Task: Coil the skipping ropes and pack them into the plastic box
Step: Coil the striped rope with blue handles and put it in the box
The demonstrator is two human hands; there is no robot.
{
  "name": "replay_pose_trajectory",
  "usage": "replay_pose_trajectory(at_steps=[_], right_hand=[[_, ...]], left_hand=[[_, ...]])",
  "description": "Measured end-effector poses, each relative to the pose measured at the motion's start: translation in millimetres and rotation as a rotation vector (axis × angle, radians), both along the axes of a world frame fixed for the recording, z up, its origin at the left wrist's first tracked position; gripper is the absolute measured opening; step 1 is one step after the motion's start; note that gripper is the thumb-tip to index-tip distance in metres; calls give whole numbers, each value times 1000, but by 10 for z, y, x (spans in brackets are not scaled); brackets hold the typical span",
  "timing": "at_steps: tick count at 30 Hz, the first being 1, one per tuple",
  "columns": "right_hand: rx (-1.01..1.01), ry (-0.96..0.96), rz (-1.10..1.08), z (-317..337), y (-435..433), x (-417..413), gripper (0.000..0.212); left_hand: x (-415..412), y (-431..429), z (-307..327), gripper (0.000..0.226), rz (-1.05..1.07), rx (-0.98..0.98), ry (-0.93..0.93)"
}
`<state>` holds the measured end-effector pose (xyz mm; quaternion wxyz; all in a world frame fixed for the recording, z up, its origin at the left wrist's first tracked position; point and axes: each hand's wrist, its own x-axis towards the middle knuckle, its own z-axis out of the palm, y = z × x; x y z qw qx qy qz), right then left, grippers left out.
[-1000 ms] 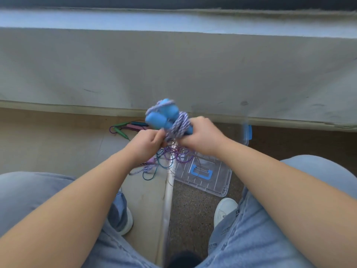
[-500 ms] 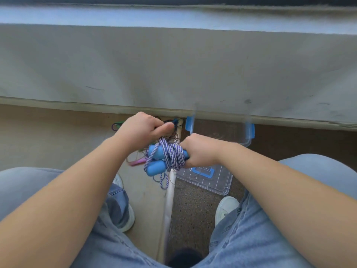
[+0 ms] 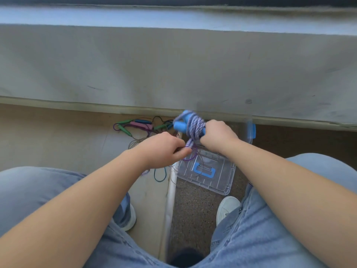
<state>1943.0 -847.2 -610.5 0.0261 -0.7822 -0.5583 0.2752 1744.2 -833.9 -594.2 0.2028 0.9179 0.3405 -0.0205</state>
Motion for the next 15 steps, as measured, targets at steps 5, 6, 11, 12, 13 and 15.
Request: replay_pose_trajectory(at_steps=[5, 6, 11, 12, 13, 15], right_hand=[[-137, -89, 634, 21, -134, -134, 10], [-106, -56, 724, 31, -157, -192, 12], [-48, 443, 705, 212, -238, -300, 18], [-94, 634, 602, 258, -257, -308, 17], [-106, 775, 499, 275, -264, -309, 17], [-42, 838, 356, 234, -226, -296, 14]], left_hand=[[-49, 197, 195, 60, -48, 373, 58], [-93, 234, 207, 60, -13, 369, 90], [-204, 353, 152, 60, 435, -71, -119], [-223, 337, 148, 50, 589, -233, -208], [-242, 305, 144, 30, 692, -341, -273], [-231, 221, 124, 27, 743, -371, -274]])
